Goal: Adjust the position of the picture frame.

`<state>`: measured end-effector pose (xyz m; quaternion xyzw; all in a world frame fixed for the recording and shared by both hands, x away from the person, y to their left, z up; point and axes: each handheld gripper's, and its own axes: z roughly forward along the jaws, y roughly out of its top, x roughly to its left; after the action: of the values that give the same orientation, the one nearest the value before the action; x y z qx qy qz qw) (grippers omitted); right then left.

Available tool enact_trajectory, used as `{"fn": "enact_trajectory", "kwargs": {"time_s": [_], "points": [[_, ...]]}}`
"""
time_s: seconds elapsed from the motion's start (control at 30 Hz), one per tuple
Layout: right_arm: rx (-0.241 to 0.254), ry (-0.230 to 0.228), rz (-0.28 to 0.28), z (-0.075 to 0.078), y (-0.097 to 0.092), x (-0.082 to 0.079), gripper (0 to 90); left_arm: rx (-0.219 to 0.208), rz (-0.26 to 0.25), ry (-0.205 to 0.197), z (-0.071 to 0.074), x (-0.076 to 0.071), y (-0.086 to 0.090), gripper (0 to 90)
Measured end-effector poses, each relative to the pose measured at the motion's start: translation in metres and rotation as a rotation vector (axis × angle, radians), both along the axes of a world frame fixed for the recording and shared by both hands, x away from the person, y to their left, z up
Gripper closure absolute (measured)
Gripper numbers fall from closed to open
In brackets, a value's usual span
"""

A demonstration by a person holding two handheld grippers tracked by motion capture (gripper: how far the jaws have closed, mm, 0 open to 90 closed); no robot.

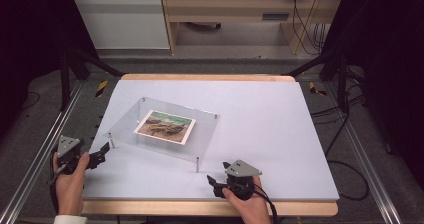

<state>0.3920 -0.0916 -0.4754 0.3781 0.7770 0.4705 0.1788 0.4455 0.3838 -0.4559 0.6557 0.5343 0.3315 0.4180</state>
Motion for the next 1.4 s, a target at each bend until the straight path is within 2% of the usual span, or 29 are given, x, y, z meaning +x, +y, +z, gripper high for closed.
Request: {"fn": "enact_trajectory", "kwargs": {"time_s": [0.03,0.1,0.23,0.27,0.4,0.5,0.53,0.57,0.6,0.63,0.77,1.0,1.07,1.1,1.13,1.17,1.3,1.4], "points": [[0.000,0.000,0.000,0.000,0.000,0.000,31.0,0.000,0.000,0.000,0.000,0.000,0.000,7.1],[0.006,-0.004,0.018,-0.002,0.010,0.001,34.1,0.010,-0.040,-0.001,0.002,0.001,-0.006,7.8],[-0.006,0.013,0.038,-0.007,0.024,0.006,35.0,0.011,-0.054,0.004,0.003,0.002,-0.009,8.4],[-0.011,0.017,0.045,-0.007,0.027,0.007,35.1,-0.005,-0.062,0.023,0.003,0.003,-0.010,8.4],[-0.015,0.012,0.081,-0.005,0.038,0.013,34.5,-0.018,-0.071,0.038,0.004,0.003,-0.010,8.4],[-0.007,0.008,0.084,-0.003,0.042,0.017,39.5,-0.037,-0.068,0.043,0.004,0.003,-0.010,8.4],[-0.016,0.016,0.068,-0.002,0.047,0.020,45.4,-0.047,-0.072,0.045,0.004,0.003,-0.010,8.4],[-0.016,0.016,0.068,-0.002,0.047,0.020,45.4,-0.047,-0.072,0.045,0.004,0.003,-0.010,8.4],[-0.015,0.023,0.056,-0.003,0.050,0.021,49.0,-0.055,-0.072,0.042,0.004,0.003,-0.010,8.4],[0.004,0.036,0.045,-0.003,0.053,0.024,58.4,-0.059,-0.070,0.034,0.004,0.003,-0.009,8.4],[0.015,0.046,0.036,-0.003,0.055,0.028,65.4,-0.074,-0.077,0.039,0.004,0.003,-0.010,8.4],[0.048,0.052,0.048,-0.003,0.053,0.038,76.8,-0.061,-0.073,0.045,0.005,0.003,-0.012,9.1],[0.066,0.054,0.054,-0.004,0.053,0.038,80.0,-0.033,-0.062,0.047,0.007,0.002,-0.010,9.4],[0.075,0.053,0.060,-0.004,0.053,0.038,81.2,-0.033,-0.062,0.047,0.007,0.002,-0.010,9.7],[0.090,0.050,0.060,-0.004,0.052,0.038,81.4,0.008,-0.037,0.031,0.009,-0.001,-0.006,10.5],[0.101,0.047,0.061,-0.003,0.051,0.039,81.8,0.020,-0.031,0.026,0.010,-0.002,-0.004,11.6],[0.125,0.052,0.050,-0.001,0.047,0.042,82.3,0.027,-0.029,0.029,0.009,-0.003,0.002,13.2],[0.159,0.061,0.034,0.003,0.043,0.046,82.9,0.046,-0.042,0.052,0.006,-0.001,0.001,15.6]]}}
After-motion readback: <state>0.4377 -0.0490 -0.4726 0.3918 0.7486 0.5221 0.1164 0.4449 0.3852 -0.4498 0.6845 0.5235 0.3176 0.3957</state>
